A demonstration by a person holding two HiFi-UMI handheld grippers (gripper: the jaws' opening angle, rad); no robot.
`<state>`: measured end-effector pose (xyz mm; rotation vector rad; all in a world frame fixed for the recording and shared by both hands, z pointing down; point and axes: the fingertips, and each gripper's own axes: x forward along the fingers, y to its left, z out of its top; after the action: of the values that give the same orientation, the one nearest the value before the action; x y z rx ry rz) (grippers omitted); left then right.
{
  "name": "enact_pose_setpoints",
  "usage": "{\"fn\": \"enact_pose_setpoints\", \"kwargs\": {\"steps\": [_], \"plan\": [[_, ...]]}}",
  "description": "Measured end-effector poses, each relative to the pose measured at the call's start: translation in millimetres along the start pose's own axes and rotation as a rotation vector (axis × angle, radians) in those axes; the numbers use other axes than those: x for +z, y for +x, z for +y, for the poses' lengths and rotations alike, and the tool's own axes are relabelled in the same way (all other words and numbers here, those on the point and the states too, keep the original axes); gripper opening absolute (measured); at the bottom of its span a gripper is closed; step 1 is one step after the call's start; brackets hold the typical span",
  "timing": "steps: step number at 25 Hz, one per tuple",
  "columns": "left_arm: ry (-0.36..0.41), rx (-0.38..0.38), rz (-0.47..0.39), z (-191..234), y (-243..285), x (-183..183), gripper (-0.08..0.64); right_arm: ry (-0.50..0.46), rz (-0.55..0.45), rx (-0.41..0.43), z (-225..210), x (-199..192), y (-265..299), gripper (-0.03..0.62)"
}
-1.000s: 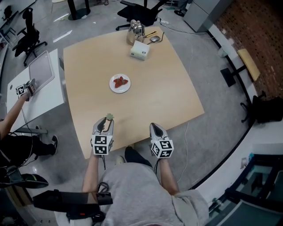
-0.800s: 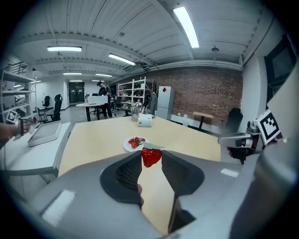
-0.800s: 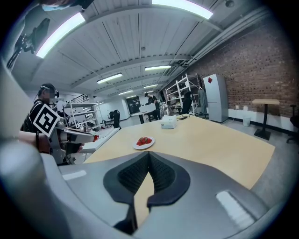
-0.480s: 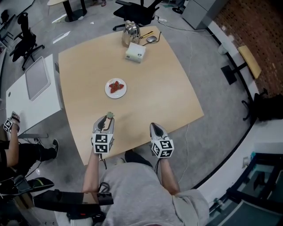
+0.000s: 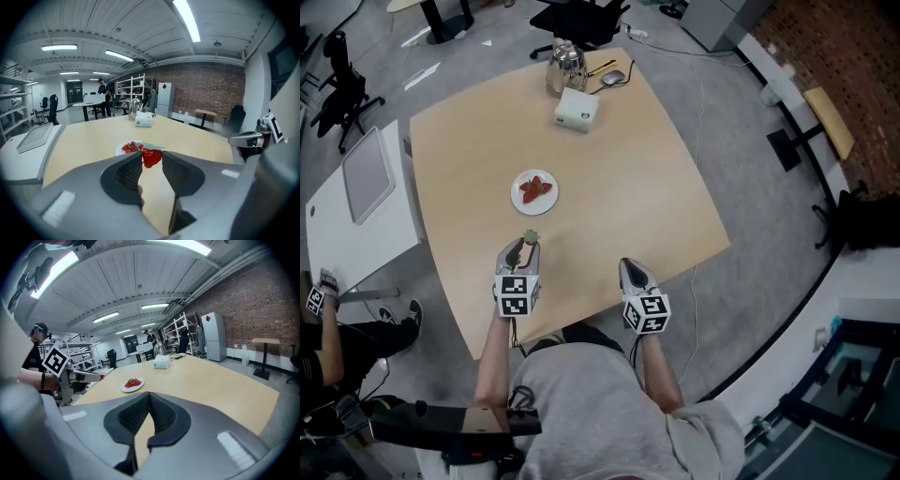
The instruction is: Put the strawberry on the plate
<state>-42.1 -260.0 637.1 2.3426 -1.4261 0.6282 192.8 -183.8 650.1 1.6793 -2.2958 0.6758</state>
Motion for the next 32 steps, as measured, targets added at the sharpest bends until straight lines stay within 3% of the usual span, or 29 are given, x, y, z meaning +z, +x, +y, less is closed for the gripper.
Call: {"fn": "enact_pose_setpoints", "kwargs": {"steps": [32], "plan": [[0.000, 0.041, 0.109, 36, 138, -17, 0.153, 0.033, 0.069, -0.061, -60, 7, 48, 0.006]]}}
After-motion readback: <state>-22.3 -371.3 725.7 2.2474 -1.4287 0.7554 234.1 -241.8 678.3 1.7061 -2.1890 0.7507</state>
